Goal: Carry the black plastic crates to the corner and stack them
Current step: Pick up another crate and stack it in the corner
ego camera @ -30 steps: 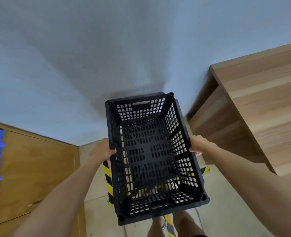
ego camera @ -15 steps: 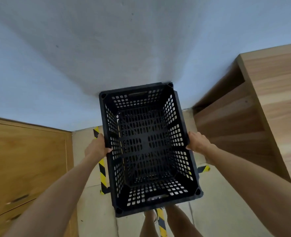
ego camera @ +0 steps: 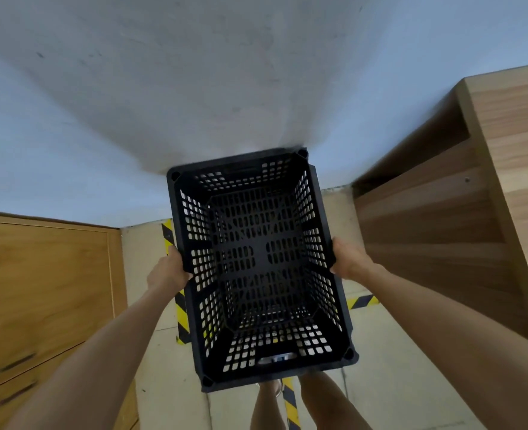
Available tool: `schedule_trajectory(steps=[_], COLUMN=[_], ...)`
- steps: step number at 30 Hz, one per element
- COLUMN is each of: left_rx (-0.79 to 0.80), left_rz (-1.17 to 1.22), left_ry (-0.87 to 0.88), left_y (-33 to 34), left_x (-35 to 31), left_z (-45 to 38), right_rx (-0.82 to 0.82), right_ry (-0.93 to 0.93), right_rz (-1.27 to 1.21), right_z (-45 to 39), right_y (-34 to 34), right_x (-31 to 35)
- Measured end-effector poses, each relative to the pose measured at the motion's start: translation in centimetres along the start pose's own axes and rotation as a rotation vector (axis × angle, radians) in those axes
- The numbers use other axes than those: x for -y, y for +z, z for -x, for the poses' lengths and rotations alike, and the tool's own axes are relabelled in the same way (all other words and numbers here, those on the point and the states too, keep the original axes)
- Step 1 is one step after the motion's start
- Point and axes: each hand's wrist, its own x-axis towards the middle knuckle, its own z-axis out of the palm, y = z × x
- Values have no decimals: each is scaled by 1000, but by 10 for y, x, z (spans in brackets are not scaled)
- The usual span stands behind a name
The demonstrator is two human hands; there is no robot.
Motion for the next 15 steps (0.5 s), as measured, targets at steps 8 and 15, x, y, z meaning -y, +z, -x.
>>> schedule_trajectory(steps=[8, 15], left_rx=[83, 157], left_rz=[-23, -81], left_ry=[59, 83], left_y=[-5, -11], left_x=[-2, -12], left_z=[-1, 14], right_rx=[50, 34], right_ry=[63, 90], right_rz=[6, -45], right_z=[0, 5], right_y=[1, -2], right_x=[-2, -7])
